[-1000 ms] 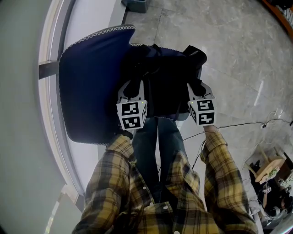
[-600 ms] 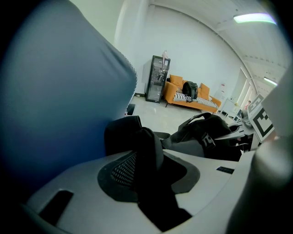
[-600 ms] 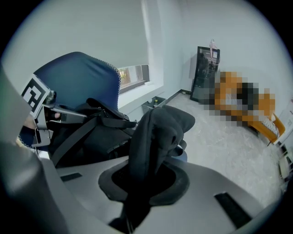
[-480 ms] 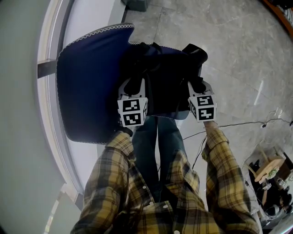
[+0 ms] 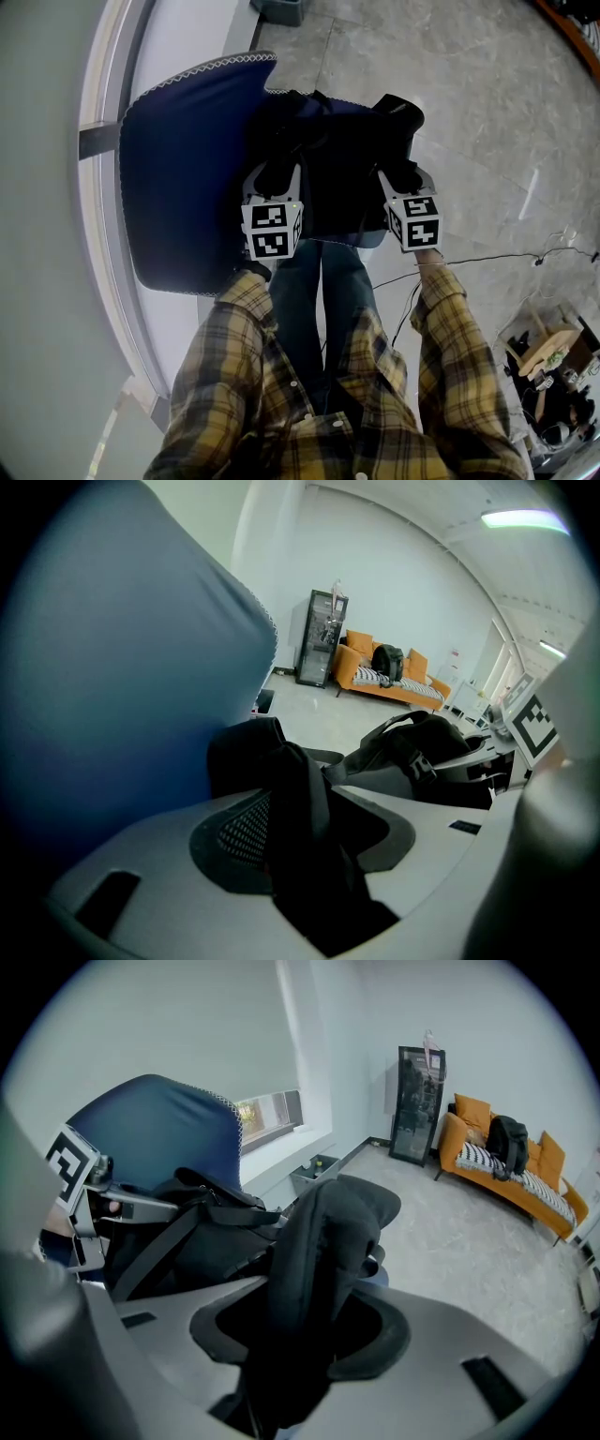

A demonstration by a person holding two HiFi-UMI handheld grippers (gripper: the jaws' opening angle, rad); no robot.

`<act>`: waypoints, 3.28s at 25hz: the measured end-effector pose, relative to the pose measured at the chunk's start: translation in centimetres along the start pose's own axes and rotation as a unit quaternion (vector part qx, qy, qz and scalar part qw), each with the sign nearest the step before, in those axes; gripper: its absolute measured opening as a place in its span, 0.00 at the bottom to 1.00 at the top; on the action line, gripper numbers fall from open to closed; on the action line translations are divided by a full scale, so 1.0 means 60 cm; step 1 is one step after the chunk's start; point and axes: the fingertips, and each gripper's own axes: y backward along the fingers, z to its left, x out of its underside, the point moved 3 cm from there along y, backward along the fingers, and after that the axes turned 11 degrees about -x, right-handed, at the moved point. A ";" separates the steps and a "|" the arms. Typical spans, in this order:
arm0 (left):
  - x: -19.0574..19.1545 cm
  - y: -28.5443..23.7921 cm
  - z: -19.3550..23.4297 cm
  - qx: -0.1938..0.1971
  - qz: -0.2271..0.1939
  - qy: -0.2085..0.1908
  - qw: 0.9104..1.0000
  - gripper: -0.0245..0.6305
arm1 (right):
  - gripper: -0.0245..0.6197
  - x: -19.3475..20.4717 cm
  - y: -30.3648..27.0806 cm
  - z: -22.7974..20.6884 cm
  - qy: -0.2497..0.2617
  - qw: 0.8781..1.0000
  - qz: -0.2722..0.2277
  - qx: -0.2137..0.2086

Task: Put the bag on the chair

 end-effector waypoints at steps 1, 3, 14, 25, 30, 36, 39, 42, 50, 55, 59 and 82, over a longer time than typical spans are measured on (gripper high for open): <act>-0.001 0.001 -0.002 0.001 0.001 0.002 1.000 0.33 | 0.30 0.000 0.000 0.000 -0.004 1.000 0.000 -0.003; -0.002 0.002 -0.002 -0.001 0.002 0.007 1.000 0.36 | 0.33 0.000 0.002 0.001 -0.010 1.000 -0.001 -0.006; -0.012 0.009 0.003 -0.002 0.008 0.024 1.000 0.49 | 0.43 -0.004 0.024 -0.002 -0.039 0.999 -0.017 -0.012; -0.026 0.028 0.011 -0.007 -0.004 0.031 0.999 0.51 | 0.43 -0.027 0.049 -0.002 -0.029 0.999 -0.038 0.004; -0.041 0.045 0.010 -0.011 -0.022 0.034 0.999 0.51 | 0.43 -0.036 0.067 0.002 -0.027 0.998 -0.048 0.012; -0.078 0.075 0.012 -0.017 -0.054 0.045 0.997 0.51 | 0.43 -0.060 0.098 0.006 -0.025 0.997 -0.071 0.022; -0.106 0.092 0.011 -0.015 -0.069 0.056 0.996 0.51 | 0.43 -0.075 0.117 0.009 -0.030 0.996 -0.081 0.025; -0.134 0.118 0.010 -0.015 -0.083 0.062 0.994 0.51 | 0.43 -0.095 0.145 0.020 -0.035 0.994 -0.100 0.027; -0.246 0.197 0.008 0.002 -0.155 0.061 0.986 0.50 | 0.43 -0.195 0.232 0.056 -0.009 0.985 -0.172 0.020; -0.316 0.254 0.006 0.012 -0.200 0.050 0.978 0.49 | 0.43 -0.262 0.291 0.093 0.006 0.977 -0.215 -0.007; -0.359 0.304 -0.001 0.023 -0.231 0.046 0.972 0.48 | 0.43 -0.303 0.344 0.131 0.018 0.967 -0.252 -0.023; -0.517 0.571 -0.107 0.138 -0.377 -0.026 0.915 0.24 | 0.33 -0.430 0.628 0.310 0.090 0.894 -0.427 -0.100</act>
